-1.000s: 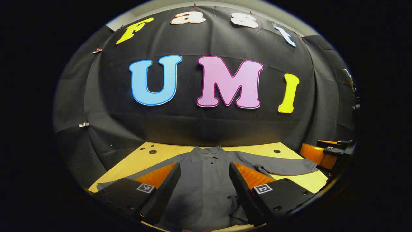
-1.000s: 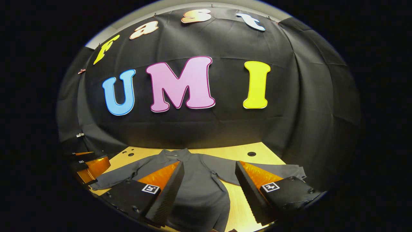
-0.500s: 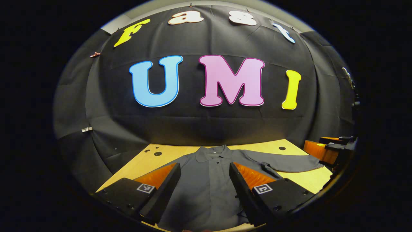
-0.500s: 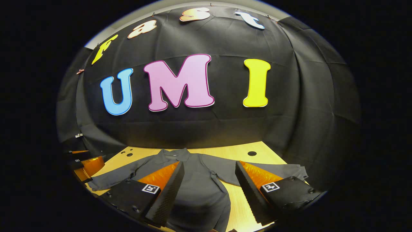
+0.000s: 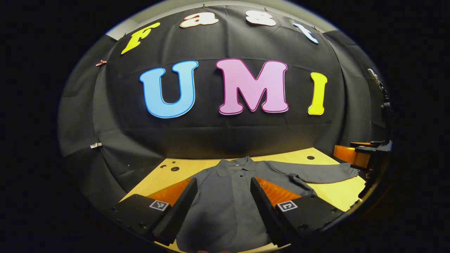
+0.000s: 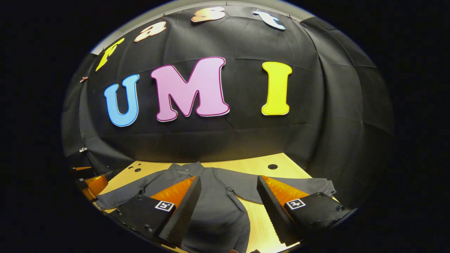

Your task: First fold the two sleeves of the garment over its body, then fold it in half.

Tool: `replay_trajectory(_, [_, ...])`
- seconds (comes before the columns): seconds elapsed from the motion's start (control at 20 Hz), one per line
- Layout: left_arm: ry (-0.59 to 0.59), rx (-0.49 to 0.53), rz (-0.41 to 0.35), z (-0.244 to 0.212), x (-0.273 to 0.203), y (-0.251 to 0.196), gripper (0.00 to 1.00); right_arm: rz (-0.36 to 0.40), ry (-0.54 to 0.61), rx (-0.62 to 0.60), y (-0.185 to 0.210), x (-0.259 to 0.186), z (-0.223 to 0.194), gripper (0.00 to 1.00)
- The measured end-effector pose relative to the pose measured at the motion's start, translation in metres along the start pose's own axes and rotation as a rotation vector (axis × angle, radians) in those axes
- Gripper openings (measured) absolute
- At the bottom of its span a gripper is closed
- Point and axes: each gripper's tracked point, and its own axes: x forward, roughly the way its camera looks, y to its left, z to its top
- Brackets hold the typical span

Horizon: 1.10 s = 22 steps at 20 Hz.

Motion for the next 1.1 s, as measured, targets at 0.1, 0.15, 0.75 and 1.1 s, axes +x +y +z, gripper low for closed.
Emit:
replay_trajectory(0.1, [0.006,-0.006,-0.001,-0.003,-0.002,0.001,0.95,-0.043,0.012,0.003,-0.014,0.007,-0.003,0.98])
replay_trajectory(0.15, [0.01,-0.009,0.001,-0.003,-0.003,0.001,0.96,-0.069,0.028,0.011,-0.022,0.011,-0.006,0.99])
replay_trajectory(0.75, [0.047,0.001,0.019,-0.022,0.001,0.005,0.94,-0.345,0.161,0.041,-0.144,0.038,-0.044,0.99])
replay_trajectory(1.1, [0.09,0.01,0.013,-0.032,0.01,0.0,0.94,-0.439,0.289,0.09,-0.201,0.042,-0.089,0.99])
